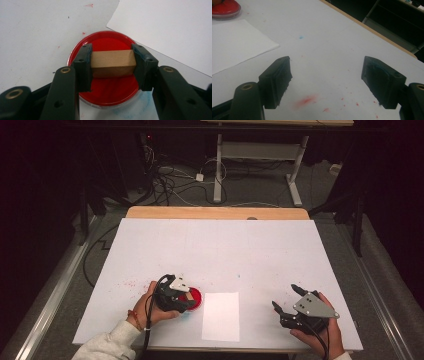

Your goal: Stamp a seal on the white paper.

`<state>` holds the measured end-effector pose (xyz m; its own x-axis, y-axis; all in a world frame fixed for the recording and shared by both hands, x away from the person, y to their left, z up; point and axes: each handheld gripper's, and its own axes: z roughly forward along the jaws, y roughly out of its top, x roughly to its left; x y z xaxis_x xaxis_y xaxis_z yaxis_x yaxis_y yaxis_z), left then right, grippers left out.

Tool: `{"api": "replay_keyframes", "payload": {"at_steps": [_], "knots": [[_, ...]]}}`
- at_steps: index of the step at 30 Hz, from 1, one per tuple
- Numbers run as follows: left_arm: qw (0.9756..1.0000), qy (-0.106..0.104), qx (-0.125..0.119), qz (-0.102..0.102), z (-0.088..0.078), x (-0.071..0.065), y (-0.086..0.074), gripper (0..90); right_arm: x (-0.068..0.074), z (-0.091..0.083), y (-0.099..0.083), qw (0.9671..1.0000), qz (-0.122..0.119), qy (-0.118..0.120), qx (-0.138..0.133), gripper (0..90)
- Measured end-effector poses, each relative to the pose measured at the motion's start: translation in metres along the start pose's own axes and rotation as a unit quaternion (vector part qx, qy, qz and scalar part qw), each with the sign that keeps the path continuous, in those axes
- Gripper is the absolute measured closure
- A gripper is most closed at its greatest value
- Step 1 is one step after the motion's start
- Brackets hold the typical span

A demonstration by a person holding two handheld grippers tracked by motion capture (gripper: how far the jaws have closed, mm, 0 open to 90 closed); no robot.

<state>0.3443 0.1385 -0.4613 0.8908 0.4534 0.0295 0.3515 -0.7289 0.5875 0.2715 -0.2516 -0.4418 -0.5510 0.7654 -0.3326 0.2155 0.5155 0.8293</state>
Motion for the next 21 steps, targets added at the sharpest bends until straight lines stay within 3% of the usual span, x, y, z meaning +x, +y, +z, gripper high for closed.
{"api": "replay_keyframes", "payload": {"at_steps": [2, 5, 21], "knots": [[0.9999, 0.013, 0.003, 0.003, -0.002, -0.002, 0.001, 53.5, 0.001, 0.000, 0.001, 1.0000, -0.001, 0.002, -0.003, 24.1], [0.9997, 0.022, -0.013, -0.001, -0.010, 0.000, 0.004, 53.5, 0.002, 0.000, 0.000, 1.0000, -0.002, 0.006, -0.001, 24.1], [0.9971, 0.043, -0.063, 0.006, -0.043, 0.002, 0.017, 53.5, 0.001, -0.004, -0.002, 1.0000, 0.001, 0.000, -0.005, 24.1]]}}
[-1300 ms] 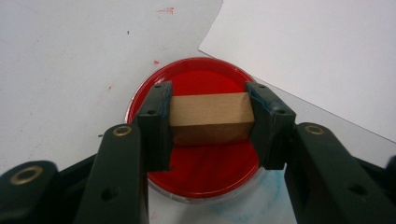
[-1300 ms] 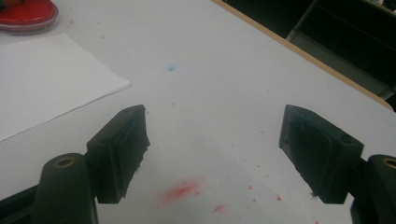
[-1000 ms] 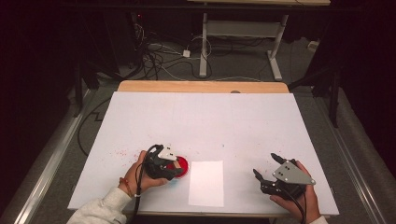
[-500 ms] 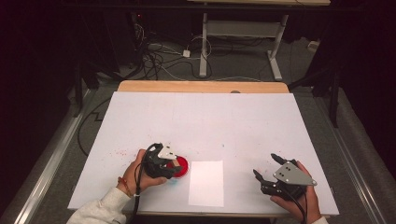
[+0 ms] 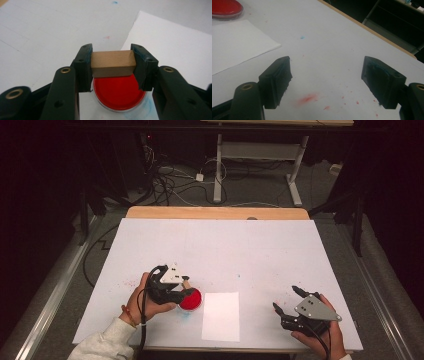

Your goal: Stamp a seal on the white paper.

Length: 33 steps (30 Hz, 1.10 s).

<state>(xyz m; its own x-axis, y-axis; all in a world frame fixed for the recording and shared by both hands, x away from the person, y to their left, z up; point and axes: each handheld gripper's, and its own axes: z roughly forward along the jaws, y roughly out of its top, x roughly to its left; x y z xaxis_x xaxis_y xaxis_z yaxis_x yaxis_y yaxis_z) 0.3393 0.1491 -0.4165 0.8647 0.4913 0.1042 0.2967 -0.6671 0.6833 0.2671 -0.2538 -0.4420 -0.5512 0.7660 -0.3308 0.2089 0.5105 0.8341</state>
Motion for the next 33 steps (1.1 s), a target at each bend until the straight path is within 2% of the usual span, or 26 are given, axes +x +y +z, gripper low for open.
{"api": "replay_keyframes", "payload": {"at_steps": [8, 20, 28, 33], "knots": [[0.9999, -0.002, -0.010, 0.010, -0.006, -0.004, 0.009, 53.5, 0.000, 0.000, 0.002, 1.0000, 0.001, 0.002, -0.002, 24.1], [0.9991, -0.021, -0.022, 0.031, 0.000, -0.016, 0.026, 53.5, 0.000, 0.002, 0.003, 1.0000, -0.001, 0.000, -0.005, 24.0], [0.9972, -0.047, -0.023, 0.053, 0.012, -0.028, 0.037, 53.5, 0.001, 0.000, 0.003, 1.0000, -0.001, -0.001, -0.006, 24.1], [0.9948, -0.072, -0.030, 0.066, 0.023, -0.038, 0.039, 53.5, 0.001, 0.001, 0.003, 1.0000, -0.002, -0.004, -0.004, 24.1]]}}
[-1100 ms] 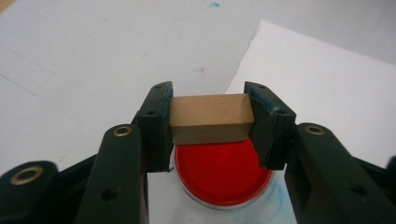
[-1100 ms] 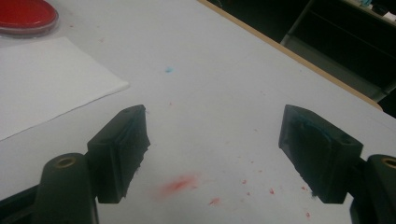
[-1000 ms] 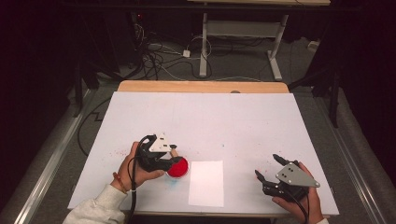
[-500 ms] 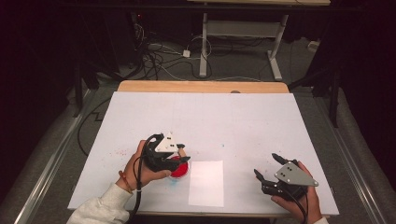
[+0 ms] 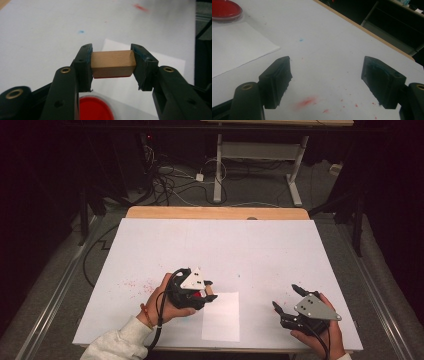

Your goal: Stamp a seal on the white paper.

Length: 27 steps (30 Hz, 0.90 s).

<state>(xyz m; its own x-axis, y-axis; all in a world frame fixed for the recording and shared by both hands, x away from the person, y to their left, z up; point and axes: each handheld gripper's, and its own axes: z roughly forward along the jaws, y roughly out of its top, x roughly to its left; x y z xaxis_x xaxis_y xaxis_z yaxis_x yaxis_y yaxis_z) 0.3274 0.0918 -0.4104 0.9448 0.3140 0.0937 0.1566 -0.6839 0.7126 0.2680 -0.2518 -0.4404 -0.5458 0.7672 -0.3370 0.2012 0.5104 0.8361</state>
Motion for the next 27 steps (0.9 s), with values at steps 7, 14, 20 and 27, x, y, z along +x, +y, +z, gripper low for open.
{"api": "replay_keyframes", "payload": {"at_steps": [7, 14, 20, 27], "knots": [[0.9996, -0.023, 0.008, 0.012, 0.021, -0.015, 0.001, 53.5, 0.001, 0.000, 0.000, 1.0000, -0.001, 0.003, 0.003, 24.0], [0.9996, -0.026, 0.010, 0.012, 0.040, -0.024, -0.003, 53.5, 0.000, 0.001, 0.000, 1.0000, -0.004, 0.001, 0.004, 24.0], [0.9990, -0.030, 0.028, 0.018, 0.054, -0.030, -0.006, 53.5, 0.001, 0.001, 0.000, 1.0000, -0.004, 0.000, 0.004, 23.9], [0.9988, -0.032, 0.032, 0.019, 0.060, -0.030, -0.012, 53.5, 0.001, 0.002, -0.001, 0.9999, -0.005, -0.003, 0.011, 24.0]]}}
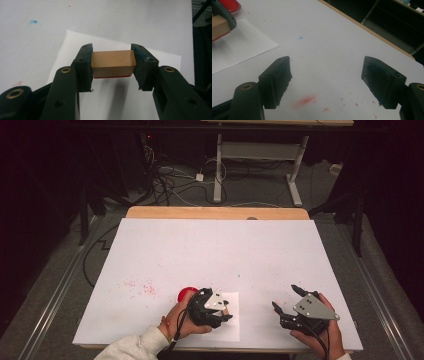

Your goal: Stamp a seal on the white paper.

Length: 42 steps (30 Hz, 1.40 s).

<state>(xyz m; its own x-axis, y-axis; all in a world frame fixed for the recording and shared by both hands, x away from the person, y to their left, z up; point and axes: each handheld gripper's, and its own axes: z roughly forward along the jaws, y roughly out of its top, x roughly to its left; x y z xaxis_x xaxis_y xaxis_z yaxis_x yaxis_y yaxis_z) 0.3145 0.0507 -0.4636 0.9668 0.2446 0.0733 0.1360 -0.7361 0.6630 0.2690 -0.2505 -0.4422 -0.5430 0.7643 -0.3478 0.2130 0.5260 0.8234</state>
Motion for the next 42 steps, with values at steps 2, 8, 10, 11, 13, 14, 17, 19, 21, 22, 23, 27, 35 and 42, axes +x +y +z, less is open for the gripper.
{"api": "replay_keyframes", "payload": {"at_steps": [2, 8, 10, 11, 13, 14, 17, 19, 21, 22, 23, 27, 35, 42], "knots": [[1.0000, -0.006, 0.005, 0.003, 0.003, 0.000, -0.002, 53.5, 0.000, 0.001, 0.000, 1.0000, -0.001, -0.001, 0.003, 24.1], [0.9999, -0.009, 0.009, 0.009, 0.010, -0.002, -0.003, 53.5, 0.000, 0.001, 0.000, 1.0000, -0.002, -0.003, 0.005, 24.1], [0.9999, -0.005, 0.012, 0.007, 0.012, -0.003, -0.004, 53.5, 0.000, 0.001, 0.000, 1.0000, -0.002, -0.002, 0.006, 24.1], [0.9998, -0.008, 0.018, 0.009, 0.013, -0.003, -0.005, 53.5, 0.000, 0.001, 0.000, 1.0000, -0.002, -0.002, 0.006, 24.1], [0.9998, -0.010, 0.014, 0.003, 0.012, -0.002, -0.006, 53.5, 0.000, 0.001, 0.000, 1.0000, -0.002, -0.002, 0.006, 24.2], [0.9998, -0.010, 0.014, 0.002, 0.012, -0.002, -0.007, 53.5, 0.000, 0.001, 0.000, 1.0000, -0.002, -0.003, 0.006, 24.2], [0.9997, -0.017, 0.013, -0.009, 0.012, -0.001, -0.009, 53.4, 0.000, 0.001, 0.000, 1.0000, -0.002, -0.003, 0.005, 24.2], [0.9996, -0.022, 0.008, -0.018, 0.012, 0.000, -0.011, 53.5, 0.000, 0.001, 0.000, 1.0000, -0.002, -0.004, 0.007, 24.1], [0.9996, -0.021, 0.004, -0.020, 0.013, 0.000, -0.013, 53.5, 0.000, 0.000, 0.000, 1.0000, -0.001, -0.004, 0.006, 24.1], [0.9996, -0.022, 0.002, -0.019, 0.013, 0.000, -0.013, 53.5, -0.001, 0.000, 0.000, 1.0000, -0.001, -0.005, 0.006, 24.1], [0.9995, -0.023, 0.001, -0.021, 0.013, 0.000, -0.014, 53.5, -0.001, 0.000, 0.000, 1.0000, -0.002, -0.004, 0.005, 24.1], [0.9995, -0.024, 0.001, -0.022, 0.013, 0.001, -0.014, 53.6, -0.001, 0.000, 0.000, 1.0000, -0.001, -0.004, 0.006, 24.1], [0.9992, -0.026, -0.004, -0.029, 0.013, 0.001, -0.015, 53.6, 0.000, 0.000, 0.000, 1.0000, -0.002, -0.004, 0.004, 24.1], [0.9992, -0.025, -0.004, -0.029, 0.013, 0.001, -0.016, 53.6, -0.001, -0.001, 0.000, 1.0000, -0.003, -0.004, 0.004, 24.1]]}}
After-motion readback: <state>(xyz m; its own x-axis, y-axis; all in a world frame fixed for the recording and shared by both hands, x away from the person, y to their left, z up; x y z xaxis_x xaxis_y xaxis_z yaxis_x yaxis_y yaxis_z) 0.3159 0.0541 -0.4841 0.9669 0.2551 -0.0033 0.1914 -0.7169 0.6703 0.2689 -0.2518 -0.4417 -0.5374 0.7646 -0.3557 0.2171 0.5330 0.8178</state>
